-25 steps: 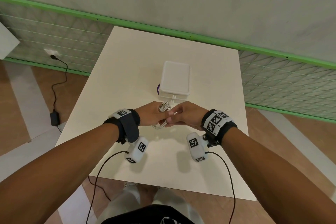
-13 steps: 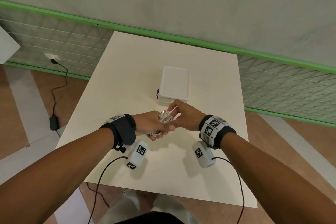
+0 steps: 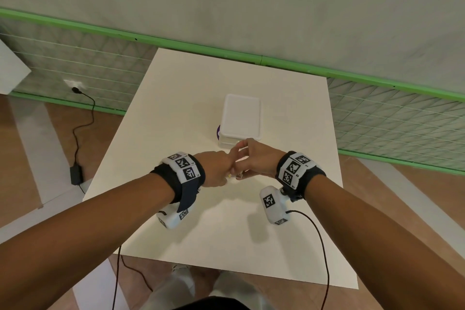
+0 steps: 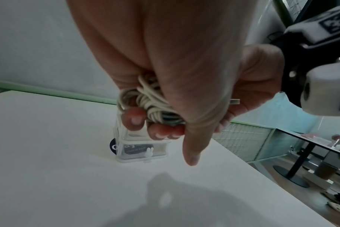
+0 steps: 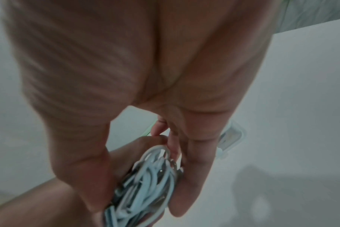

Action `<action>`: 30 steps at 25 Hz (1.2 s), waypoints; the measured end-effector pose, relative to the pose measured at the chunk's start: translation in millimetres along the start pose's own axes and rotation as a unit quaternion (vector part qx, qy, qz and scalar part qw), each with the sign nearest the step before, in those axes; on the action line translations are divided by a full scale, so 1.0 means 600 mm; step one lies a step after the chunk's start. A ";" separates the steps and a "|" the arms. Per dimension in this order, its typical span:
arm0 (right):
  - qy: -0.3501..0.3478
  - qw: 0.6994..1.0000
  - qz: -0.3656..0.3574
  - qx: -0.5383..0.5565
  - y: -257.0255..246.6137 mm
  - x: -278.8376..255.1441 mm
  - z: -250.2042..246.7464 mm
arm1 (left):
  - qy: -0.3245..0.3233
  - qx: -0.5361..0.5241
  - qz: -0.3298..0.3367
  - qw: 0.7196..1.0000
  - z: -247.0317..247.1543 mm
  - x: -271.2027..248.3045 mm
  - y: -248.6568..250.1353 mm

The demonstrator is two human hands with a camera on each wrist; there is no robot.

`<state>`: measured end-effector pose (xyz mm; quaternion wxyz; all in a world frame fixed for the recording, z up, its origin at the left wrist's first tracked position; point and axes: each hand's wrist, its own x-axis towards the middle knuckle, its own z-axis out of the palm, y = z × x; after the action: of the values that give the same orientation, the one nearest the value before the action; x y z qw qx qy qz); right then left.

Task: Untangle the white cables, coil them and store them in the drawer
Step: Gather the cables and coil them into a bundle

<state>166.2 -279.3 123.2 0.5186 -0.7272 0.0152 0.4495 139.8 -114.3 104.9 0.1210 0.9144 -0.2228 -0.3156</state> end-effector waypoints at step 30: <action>0.046 0.870 0.027 -0.489 0.010 0.034 0.045 | 0.078 0.178 -0.066 0.979 0.026 0.008 0.039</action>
<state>158.3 -252.2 103.8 0.0826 -0.9070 -0.1633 0.3793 125.6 -138.1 98.9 -0.0474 0.9557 -0.2047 -0.2061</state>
